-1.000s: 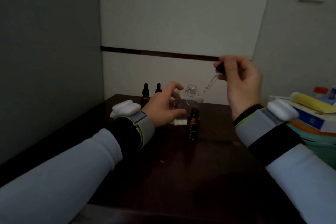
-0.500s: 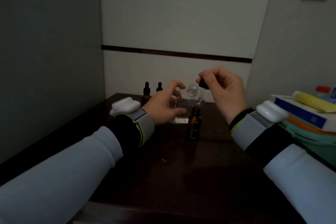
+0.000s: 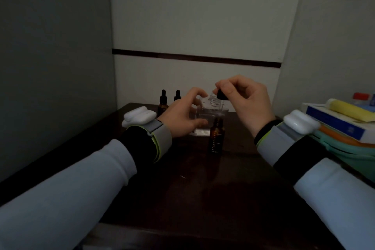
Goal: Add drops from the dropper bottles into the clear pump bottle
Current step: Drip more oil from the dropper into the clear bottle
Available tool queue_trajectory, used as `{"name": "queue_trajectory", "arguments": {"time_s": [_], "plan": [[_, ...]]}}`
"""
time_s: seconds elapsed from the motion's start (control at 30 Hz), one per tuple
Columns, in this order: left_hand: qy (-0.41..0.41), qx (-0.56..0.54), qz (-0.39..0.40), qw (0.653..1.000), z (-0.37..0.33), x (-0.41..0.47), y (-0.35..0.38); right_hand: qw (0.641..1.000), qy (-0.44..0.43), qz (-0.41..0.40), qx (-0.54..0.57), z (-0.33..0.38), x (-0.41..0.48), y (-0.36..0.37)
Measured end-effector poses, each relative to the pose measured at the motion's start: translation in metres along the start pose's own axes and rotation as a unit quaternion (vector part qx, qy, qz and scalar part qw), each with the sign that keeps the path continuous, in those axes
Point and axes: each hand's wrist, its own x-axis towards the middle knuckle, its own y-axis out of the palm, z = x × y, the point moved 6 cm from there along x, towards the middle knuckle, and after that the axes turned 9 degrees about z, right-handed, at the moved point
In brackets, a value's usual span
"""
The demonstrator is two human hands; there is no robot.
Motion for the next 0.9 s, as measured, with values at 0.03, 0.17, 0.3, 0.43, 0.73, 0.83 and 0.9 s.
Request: {"name": "queue_trajectory", "arguments": {"time_s": [0.03, 0.17, 0.3, 0.43, 0.73, 0.83, 0.9], "plan": [[0.001, 0.001, 0.000, 1.000, 0.000, 0.000, 0.000, 1.000, 0.000, 0.006, -0.009, 0.000, 0.000, 0.001], [0.008, 0.005, -0.003, 1.000, -0.001, 0.000, 0.000, 1.000, -0.021, -0.022, 0.008, 0.004, 0.001, -0.003], [0.014, 0.015, -0.001, 1.000, -0.002, -0.001, 0.000, 0.989, -0.068, -0.124, 0.049, 0.016, 0.000, -0.020], [0.024, 0.021, 0.003, 0.999, -0.003, 0.000, 0.002, 0.984, -0.079, -0.147, 0.063, 0.015, -0.001, -0.024], [0.019, 0.017, -0.001, 1.000, -0.001, 0.000, 0.002, 0.996, -0.003, -0.040, -0.078, -0.015, 0.001, 0.003], [0.022, 0.018, -0.003, 1.000, -0.002, -0.001, 0.001, 0.998, -0.007, -0.030, -0.060, -0.013, 0.002, 0.006], [0.021, 0.018, -0.004, 1.000, -0.002, -0.001, 0.000, 0.999, -0.008, -0.021, -0.048, -0.012, 0.001, 0.007]]}}
